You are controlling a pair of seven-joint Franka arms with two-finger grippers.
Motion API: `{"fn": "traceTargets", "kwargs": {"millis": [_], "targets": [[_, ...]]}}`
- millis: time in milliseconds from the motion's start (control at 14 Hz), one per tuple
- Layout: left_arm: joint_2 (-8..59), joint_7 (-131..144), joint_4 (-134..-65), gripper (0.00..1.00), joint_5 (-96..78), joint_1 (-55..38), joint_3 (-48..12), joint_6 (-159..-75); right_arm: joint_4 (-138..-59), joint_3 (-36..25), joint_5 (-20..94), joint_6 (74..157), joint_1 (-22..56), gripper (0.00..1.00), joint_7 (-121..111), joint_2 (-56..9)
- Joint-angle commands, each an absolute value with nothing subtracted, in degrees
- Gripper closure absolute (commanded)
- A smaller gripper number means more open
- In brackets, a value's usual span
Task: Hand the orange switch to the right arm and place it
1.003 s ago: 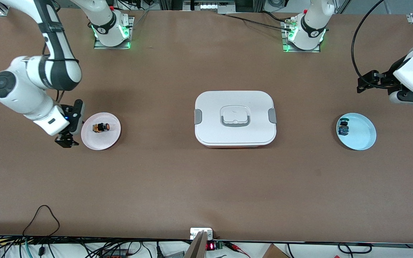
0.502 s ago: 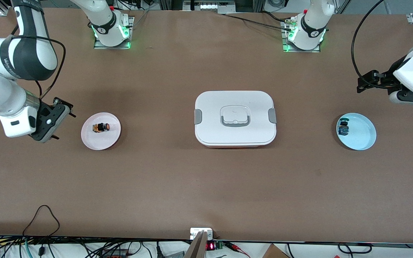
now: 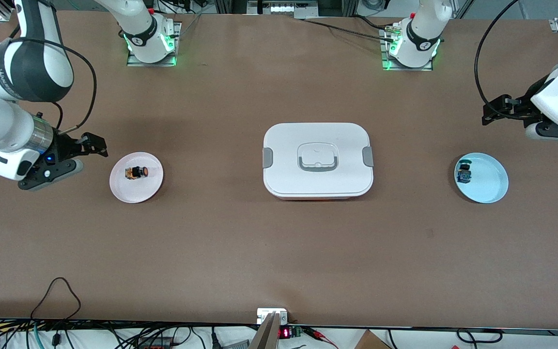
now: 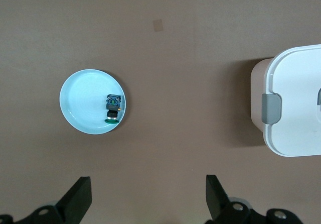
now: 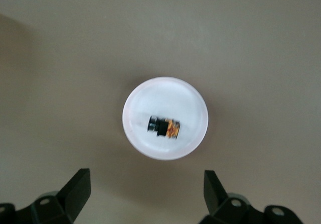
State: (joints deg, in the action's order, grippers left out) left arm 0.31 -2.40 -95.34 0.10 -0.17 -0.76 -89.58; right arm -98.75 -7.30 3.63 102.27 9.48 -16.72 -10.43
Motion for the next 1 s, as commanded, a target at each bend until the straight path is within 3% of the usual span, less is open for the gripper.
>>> {"fn": "traceTargets", "kwargs": {"millis": [0,215,430,573,788,932], "targets": [[-0.26,-3.16,-94.75,0.0,0.62,-0.53,-0.79,-88.42,-93.54,-7.38,3.96,94.33,9.58,0.0,-8.54,-8.88],[-0.26,-3.16,-94.75,0.0,0.62,-0.62,-0.79,-88.42,-86.41,-7.47,0.46,90.88,9.32,0.0,-9.14,-8.88],[-0.26,-3.16,-94.75,0.0,0.62,-0.53,-0.79,-88.42,-84.47,-7.73,-0.36,91.59,6.07,0.0,-5.74,-8.88],[-0.26,-3.16,-94.75,0.0,0.62,-0.53,-0.79,-88.42,-84.46,-8.08,0.53,85.9,5.45,0.0,0.85,-8.88],[-0.26,-3.16,-94.75,0.0,0.7,-0.53,-0.79,-88.42,-86.21,-8.0,0.53,85.07,5.18,0.0,-0.79,-7.13],[-0.26,-3.25,-94.75,0.0,0.62,-0.53,-0.79,-87.9,-94.43,-8.0,0.09,91.19,5.27,0.0,-0.88,-2.58]]}}
